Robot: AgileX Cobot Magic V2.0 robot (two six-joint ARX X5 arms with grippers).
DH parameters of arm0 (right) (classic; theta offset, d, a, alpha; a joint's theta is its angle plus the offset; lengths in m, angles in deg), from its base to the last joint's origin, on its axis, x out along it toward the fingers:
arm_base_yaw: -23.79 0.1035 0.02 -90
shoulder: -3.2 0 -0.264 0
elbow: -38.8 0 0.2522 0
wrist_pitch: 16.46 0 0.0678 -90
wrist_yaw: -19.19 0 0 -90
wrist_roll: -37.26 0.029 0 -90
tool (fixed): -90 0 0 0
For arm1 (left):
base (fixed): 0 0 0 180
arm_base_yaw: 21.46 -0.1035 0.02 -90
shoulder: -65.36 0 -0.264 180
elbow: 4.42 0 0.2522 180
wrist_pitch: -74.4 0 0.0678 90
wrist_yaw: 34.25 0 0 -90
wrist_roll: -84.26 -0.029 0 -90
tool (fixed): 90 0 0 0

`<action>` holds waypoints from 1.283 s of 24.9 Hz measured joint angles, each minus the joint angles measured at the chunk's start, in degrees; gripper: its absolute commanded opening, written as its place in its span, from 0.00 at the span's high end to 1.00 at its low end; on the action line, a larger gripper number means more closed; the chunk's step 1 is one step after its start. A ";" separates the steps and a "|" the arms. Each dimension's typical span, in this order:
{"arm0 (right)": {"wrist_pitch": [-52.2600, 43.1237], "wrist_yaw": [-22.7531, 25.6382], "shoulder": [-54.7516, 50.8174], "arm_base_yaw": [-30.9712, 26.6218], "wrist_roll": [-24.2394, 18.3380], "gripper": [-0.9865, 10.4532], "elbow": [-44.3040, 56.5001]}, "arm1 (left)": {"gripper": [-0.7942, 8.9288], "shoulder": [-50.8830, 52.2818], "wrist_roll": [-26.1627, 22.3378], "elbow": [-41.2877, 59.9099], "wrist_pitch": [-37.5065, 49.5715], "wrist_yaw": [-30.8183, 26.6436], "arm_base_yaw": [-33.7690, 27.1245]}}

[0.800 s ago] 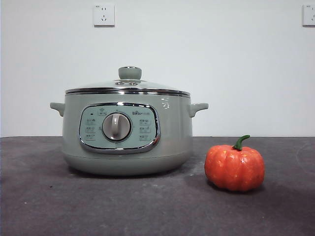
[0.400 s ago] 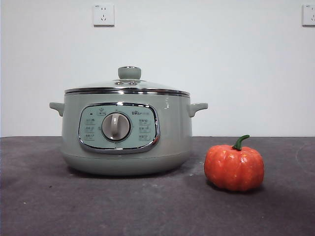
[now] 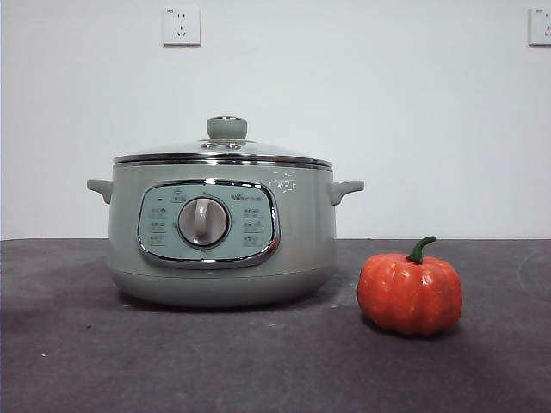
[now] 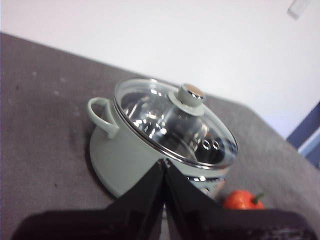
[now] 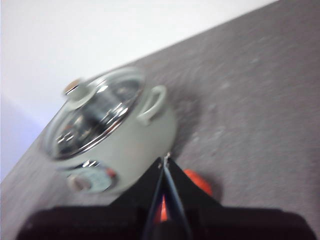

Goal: Pick up the pumpkin,open the lid,put the pumpkin in the pot,close the lid

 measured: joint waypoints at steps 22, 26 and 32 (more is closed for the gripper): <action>37.62 -7.04 26.93 2.58 -29.38 0.71 -31.67 | 0.65 -20.24 -27.21 -23.80 -31.23 7.78 0.00; 36.17 -7.04 26.93 2.58 -28.68 0.28 -31.67 | 0.10 -20.22 -27.30 -23.80 -31.23 7.76 0.00; 35.98 -7.02 27.10 3.26 -28.04 0.28 -31.67 | 0.10 -20.22 -27.30 -23.80 -31.23 7.76 0.00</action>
